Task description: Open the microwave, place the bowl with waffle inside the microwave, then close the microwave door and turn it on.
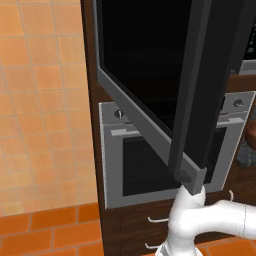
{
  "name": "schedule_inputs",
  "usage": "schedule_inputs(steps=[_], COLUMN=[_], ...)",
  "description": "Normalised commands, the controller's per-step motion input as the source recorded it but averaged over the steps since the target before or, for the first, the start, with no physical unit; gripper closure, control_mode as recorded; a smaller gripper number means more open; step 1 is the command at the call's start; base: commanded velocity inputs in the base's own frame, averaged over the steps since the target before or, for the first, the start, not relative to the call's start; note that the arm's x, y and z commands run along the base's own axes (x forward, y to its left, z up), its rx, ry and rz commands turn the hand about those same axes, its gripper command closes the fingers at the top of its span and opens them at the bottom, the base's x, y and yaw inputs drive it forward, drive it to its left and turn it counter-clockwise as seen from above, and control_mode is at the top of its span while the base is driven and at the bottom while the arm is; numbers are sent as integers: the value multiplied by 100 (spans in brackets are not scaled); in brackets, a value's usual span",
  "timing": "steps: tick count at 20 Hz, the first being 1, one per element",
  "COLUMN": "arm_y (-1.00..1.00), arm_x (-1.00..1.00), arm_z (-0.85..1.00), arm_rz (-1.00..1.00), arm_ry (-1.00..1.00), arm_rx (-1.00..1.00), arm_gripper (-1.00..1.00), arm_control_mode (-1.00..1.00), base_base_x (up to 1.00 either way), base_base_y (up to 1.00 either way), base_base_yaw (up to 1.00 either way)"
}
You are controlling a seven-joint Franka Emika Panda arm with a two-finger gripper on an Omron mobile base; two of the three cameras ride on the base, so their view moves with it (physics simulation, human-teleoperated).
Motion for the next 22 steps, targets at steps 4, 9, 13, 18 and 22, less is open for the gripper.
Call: schedule_inputs(steps=[4, 9, 13, 18, 22], arm_y=[-3, 18, 100, 100, 100], arm_x=[-100, -100, -100, -100, -100], arm_z=[62, 66, 96, 100, 80], arm_rz=[0, 0, 3, 5, 9], arm_ry=[-12, -9, -10, -12, -1], arm_rx=[-9, -9, -9, -12, -6], arm_gripper=[100, 100, 100, 100, 100], arm_control_mode=[-100, -100, -100, -100, -100], base_base_x=[0, 0, 0, 0, 0], base_base_y=[0, 0, 0, 0, 0], base_base_yaw=[0, 0, 0, 0, 0])
